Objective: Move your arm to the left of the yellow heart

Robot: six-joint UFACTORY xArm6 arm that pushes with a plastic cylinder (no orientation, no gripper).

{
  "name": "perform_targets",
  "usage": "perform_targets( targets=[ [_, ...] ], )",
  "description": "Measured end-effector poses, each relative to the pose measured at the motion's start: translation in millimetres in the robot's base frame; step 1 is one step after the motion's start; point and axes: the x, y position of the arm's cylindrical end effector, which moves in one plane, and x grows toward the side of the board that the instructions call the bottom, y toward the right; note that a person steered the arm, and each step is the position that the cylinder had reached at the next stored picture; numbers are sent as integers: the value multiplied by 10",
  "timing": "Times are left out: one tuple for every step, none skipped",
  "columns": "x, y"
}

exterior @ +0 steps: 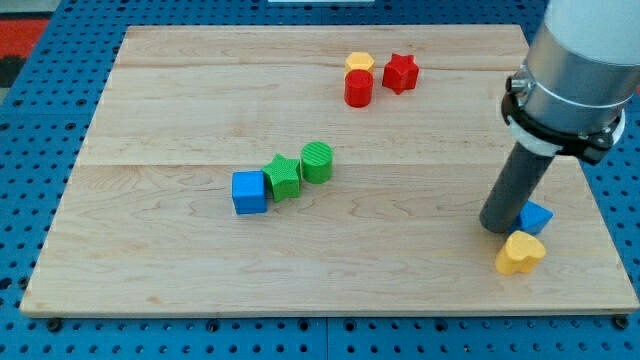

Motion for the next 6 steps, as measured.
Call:
perform_targets(
  targets=[
    [-136,-685],
    [-185,-1165],
    [26,-1346],
    [152,-687],
    [293,-253],
    [391,-126]
  ],
)
